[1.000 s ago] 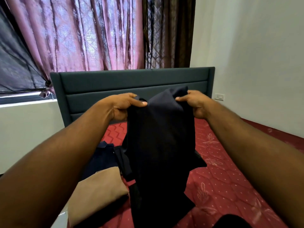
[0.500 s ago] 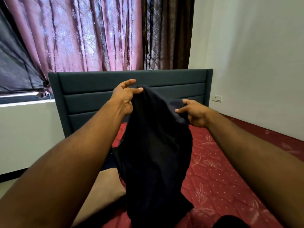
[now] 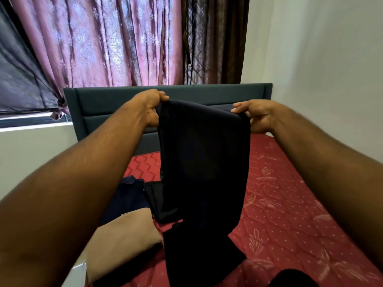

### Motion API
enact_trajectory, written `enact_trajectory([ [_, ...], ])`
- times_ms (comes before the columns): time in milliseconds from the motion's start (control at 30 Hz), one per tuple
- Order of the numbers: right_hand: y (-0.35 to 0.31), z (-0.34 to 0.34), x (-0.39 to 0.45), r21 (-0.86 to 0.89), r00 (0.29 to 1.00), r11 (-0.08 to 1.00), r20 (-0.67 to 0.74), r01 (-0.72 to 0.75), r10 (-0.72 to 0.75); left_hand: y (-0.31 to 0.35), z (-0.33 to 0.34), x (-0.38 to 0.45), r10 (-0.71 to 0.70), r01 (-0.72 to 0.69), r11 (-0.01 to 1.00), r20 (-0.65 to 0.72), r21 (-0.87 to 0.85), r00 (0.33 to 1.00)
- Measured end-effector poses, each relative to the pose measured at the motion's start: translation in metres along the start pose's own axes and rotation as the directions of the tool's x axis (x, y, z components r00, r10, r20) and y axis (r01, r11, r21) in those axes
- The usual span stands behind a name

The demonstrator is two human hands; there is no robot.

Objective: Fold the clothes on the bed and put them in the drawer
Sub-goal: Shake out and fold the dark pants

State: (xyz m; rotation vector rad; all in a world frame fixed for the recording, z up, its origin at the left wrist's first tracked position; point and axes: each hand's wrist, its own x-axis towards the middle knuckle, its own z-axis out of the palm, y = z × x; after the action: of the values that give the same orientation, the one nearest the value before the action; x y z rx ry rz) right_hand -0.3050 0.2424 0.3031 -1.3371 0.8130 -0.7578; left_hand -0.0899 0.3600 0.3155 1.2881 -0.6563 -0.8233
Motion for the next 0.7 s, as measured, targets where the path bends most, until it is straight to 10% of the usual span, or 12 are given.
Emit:
enact_trajectory([
  [300, -0.034, -0.018, -0.004, -0.083, 0.926, 0.958, -0.247, 0.274, -0.286, 0.024, -0.001, 0.032, 0.005, -0.041, 0.911, 0.088, 0.411, 0.996],
  [500, -0.017, -0.034, 0.020, -0.046, 0.904, 0.940, -0.263, 0.338, -0.338, 0.031, 0.028, 0.058, 0.047, -0.132, 0.379, 0.124, 0.916, 0.991],
  [700, 0.014, -0.077, 0.079, -0.631, 0.854, 0.696, -0.100, 0.342, -0.510, 0.003, 0.042, 0.104, -0.041, -0.234, 0.293, 0.257, 0.927, 0.966],
])
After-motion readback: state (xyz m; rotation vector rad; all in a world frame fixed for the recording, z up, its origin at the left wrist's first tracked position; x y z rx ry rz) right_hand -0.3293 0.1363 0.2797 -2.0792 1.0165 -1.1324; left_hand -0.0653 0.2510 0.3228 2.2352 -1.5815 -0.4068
